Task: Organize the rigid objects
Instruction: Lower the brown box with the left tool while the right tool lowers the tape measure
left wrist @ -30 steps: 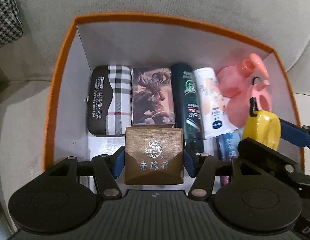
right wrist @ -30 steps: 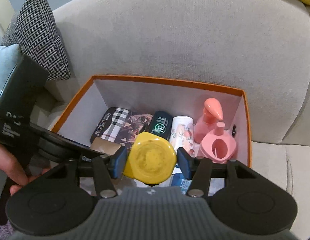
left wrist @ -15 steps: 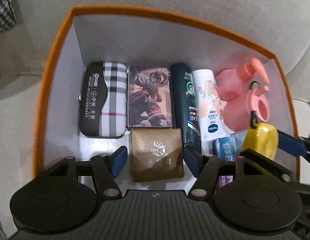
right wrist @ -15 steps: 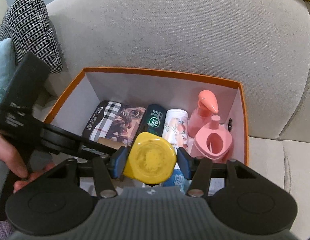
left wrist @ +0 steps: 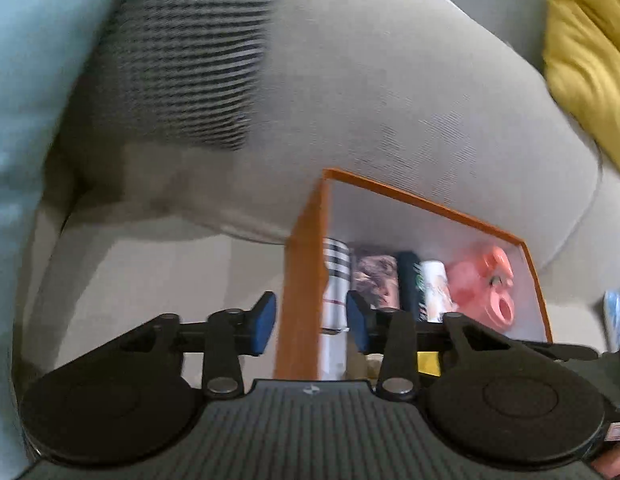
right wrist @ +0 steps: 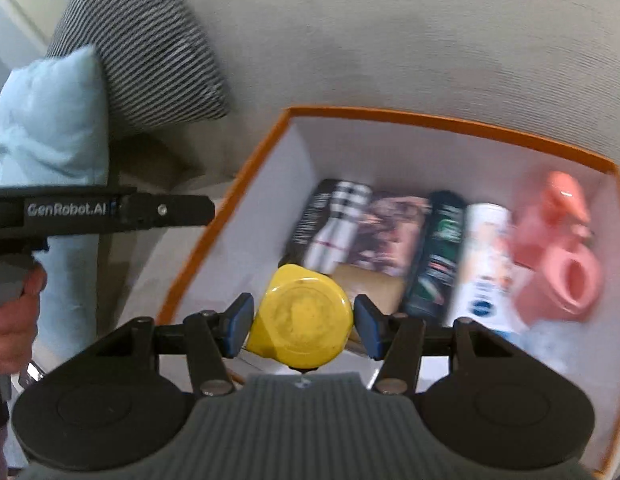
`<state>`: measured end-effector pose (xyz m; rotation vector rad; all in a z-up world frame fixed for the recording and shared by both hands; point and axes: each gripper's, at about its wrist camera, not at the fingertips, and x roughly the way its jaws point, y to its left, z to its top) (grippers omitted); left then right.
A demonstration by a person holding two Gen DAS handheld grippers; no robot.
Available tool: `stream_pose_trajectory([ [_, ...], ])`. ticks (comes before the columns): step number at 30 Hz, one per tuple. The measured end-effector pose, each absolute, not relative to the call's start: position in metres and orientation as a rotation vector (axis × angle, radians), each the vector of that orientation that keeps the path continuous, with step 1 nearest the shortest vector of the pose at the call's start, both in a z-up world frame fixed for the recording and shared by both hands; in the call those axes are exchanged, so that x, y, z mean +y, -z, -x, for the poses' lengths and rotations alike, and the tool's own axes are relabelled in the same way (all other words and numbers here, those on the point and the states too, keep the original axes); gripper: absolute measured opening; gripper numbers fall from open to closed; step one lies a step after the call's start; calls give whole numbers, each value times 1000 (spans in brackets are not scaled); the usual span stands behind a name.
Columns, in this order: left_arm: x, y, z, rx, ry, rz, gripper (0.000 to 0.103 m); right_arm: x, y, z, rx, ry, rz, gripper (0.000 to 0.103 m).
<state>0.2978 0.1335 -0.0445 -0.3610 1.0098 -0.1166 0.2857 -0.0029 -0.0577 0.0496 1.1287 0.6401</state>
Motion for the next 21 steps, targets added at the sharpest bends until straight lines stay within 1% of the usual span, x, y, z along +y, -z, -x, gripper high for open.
stream_pose_trajectory([
  [4, 155, 56, -294, 1021, 112, 428, 39, 30, 73, -297, 1188, -643, -13, 56],
  [10, 163, 72, -299, 1029, 136, 472, 39, 56, 94, -308, 1256, -662, 133, 57],
  [17, 170, 84, -296, 1045, 162, 508, 39, 60, 103, -311, 1309, -679, 139, 57],
  [21, 172, 89, -294, 1048, 157, 527, 39, 59, 105, -313, 1326, -677, 122, 56],
])
